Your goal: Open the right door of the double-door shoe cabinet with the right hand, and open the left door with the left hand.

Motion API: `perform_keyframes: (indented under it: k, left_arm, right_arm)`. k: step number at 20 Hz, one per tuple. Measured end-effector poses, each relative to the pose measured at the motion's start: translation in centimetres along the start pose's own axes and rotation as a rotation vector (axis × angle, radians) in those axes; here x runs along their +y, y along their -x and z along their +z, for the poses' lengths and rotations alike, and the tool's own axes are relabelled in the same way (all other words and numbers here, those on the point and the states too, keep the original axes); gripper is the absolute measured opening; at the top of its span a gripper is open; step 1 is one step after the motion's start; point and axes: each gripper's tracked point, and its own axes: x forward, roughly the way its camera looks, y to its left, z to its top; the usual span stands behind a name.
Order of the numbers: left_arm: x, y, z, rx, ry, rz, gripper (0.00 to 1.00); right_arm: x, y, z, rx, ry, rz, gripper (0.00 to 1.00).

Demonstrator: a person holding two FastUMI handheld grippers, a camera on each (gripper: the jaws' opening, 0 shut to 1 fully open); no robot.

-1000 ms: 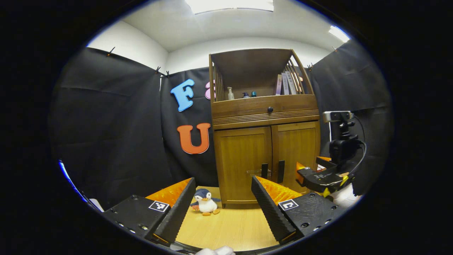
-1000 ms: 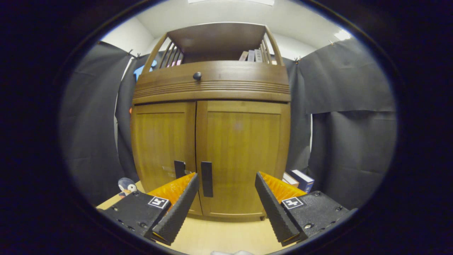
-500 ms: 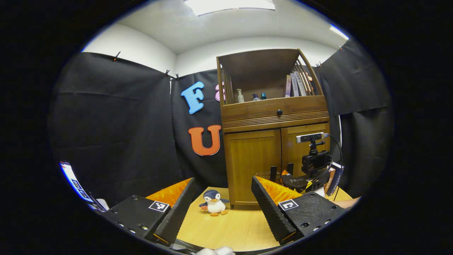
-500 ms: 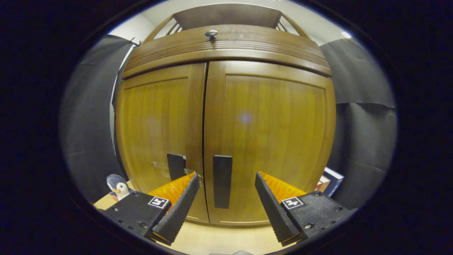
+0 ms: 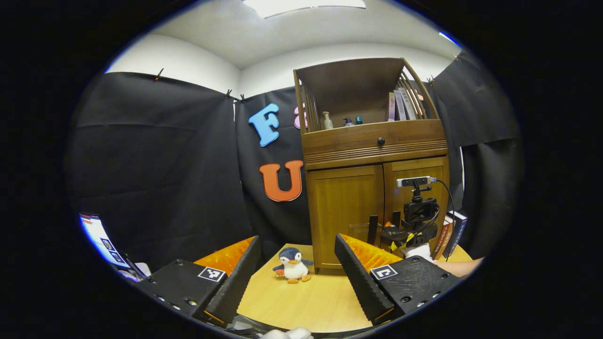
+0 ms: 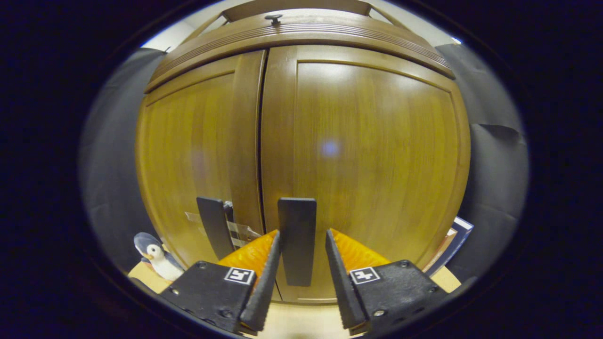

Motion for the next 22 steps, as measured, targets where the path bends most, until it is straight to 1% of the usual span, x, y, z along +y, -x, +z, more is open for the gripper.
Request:
perform_keyframes:
  k: [2,3,4,7,11,13,14,15,20,22]
  left_arm:
    - [0.3,-0.1,0.1,0.000,0.001,0.005,0.96]
    - [0.4,-0.2,0.0,0.000,0.002,0.006,0.96]
    - [0.5,-0.3,0.0,0.002,0.005,0.005,0.96]
    - [0.6,-0.1,-0.2,0.002,0.007,0.001,0.96]
    - [0.8,0.3,-0.5,0.000,0.014,-0.016,0.96]
    - [0.6,0.4,-0.6,0.001,0.014,-0.029,0.96]
    - [0.5,0.5,-0.6,-0.001,0.013,-0.035,1.00]
    - [0.5,0.7,-0.7,-0.001,0.012,-0.038,0.96]
    - [0.6,1.2,-1.4,0.002,0.019,-0.059,0.96]
    - [0.2,1.2,-1.7,0.012,0.020,-0.080,0.96]
  right_arm:
    - [0.4,0.0,-0.2,0.011,-0.005,0.014,0.50]
    - [0.4,-0.1,-0.2,0.012,0.006,0.002,0.41]
    - [0.4,0.0,-0.2,0.014,0.009,-0.005,0.37]
    - [0.3,0.5,-0.5,0.031,0.000,0.005,0.34]
    - [-0.1,2.4,-0.9,0.038,0.003,0.024,0.33]
    - [-0.4,3.8,-1.2,0.040,0.005,0.032,0.32]
    - [-0.5,4.5,-1.3,0.041,0.004,0.038,0.32]
    - [-0.7,5.2,-1.4,0.043,0.003,0.044,0.32]
    - [-2.4,9.6,-2.4,0.045,0.007,0.075,0.31]
    - [-3.3,11.2,-2.6,0.053,0.008,0.083,0.31]
